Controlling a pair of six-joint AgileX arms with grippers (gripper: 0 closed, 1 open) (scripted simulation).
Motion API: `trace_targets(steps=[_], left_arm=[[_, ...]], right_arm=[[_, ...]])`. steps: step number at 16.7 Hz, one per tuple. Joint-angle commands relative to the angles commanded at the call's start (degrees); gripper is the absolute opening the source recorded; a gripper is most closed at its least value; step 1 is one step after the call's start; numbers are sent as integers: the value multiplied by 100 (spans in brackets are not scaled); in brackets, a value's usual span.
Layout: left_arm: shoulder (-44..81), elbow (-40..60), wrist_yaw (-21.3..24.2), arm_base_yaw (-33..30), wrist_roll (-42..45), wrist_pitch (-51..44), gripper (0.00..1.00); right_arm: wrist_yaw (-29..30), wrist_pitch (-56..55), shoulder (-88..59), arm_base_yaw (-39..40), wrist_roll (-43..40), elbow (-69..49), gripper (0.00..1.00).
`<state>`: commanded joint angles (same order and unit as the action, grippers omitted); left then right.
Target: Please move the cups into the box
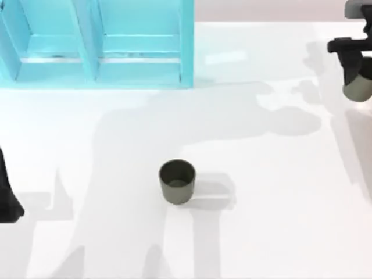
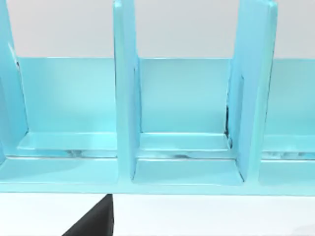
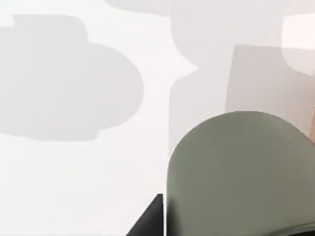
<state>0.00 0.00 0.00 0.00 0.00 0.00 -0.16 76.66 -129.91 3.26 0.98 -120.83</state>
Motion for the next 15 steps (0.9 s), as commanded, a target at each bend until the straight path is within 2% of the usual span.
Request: trace_targets(steps=[5,12,15], left_arm=[[0,0,0,0,0,0,100],[0,0,0,0,0,0,100],[0,0,0,0,0,0,100]], right_arm=[[44,808,-114,-757,-443,-523,0],[73,824,-37,-825,-502,-460,0],[185,721,524,-1153,-856,86,0]])
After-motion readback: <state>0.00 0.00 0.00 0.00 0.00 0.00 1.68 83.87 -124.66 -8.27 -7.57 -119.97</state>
